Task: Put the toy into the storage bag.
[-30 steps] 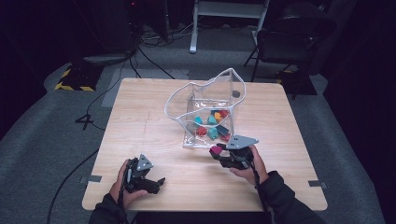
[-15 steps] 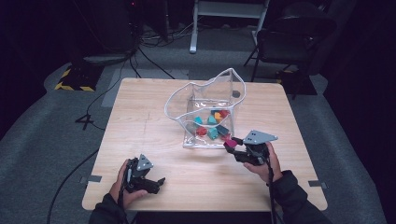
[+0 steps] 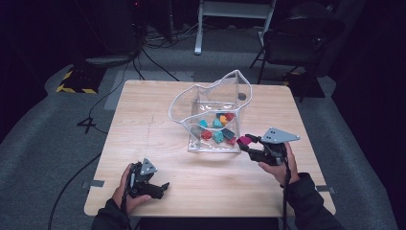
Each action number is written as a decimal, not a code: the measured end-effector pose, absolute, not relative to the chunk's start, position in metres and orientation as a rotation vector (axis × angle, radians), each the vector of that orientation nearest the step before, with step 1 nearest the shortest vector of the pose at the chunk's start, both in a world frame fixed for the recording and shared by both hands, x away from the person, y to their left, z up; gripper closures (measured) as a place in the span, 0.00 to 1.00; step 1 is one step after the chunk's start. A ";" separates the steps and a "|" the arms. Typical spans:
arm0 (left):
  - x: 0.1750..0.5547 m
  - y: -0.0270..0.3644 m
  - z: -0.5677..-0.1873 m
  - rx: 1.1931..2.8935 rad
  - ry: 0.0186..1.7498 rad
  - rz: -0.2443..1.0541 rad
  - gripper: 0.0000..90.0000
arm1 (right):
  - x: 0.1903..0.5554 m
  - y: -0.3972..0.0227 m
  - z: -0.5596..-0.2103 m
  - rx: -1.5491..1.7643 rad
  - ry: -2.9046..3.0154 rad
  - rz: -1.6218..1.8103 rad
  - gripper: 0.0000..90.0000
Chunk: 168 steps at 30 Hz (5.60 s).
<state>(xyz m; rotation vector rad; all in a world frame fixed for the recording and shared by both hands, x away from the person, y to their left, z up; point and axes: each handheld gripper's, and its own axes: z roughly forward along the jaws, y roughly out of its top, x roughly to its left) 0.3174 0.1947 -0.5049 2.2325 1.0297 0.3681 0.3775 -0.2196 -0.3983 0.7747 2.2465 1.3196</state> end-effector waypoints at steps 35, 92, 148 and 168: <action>0.317 0.195 -0.505 2.232 1.031 0.369 0.00 | 0.422 -0.205 -0.293 0.758 2.076 1.423 0.62; 0.317 0.195 -0.505 2.231 1.030 0.366 0.00 | 0.422 -0.199 -0.311 0.804 2.076 1.300 0.29; 0.318 0.195 -0.505 2.226 1.044 0.364 0.00 | 0.368 -0.270 -0.468 0.824 2.371 0.961 0.25; 0.318 0.195 -0.505 2.227 1.044 0.366 0.00 | 0.353 -0.311 -0.504 1.034 2.392 1.057 0.21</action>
